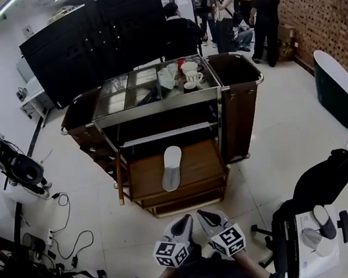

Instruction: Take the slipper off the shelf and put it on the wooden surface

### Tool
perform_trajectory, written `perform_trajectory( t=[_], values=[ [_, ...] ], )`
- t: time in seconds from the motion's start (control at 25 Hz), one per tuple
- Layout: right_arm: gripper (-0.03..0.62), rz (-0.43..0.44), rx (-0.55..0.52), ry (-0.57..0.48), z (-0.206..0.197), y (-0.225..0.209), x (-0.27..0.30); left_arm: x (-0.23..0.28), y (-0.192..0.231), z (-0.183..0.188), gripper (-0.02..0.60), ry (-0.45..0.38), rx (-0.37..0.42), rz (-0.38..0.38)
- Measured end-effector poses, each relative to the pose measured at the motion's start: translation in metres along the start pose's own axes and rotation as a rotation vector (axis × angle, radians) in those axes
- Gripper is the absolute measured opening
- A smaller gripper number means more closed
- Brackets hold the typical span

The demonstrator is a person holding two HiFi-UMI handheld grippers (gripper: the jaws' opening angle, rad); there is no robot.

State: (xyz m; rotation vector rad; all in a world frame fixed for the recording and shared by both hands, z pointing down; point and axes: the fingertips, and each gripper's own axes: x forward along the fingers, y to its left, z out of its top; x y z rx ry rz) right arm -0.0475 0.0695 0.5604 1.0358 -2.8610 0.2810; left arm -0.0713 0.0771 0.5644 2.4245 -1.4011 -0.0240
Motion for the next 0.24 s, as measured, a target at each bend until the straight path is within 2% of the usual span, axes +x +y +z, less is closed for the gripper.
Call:
perform_trajectory(
  t=[0.24],
  values=[
    [-0.012,0.001,0.005,0.012,0.0012,-0.0029,0.0009,0.0041,-0.0079,0.0010,0.032,-0.001,0.024,-0.015]
  ],
)
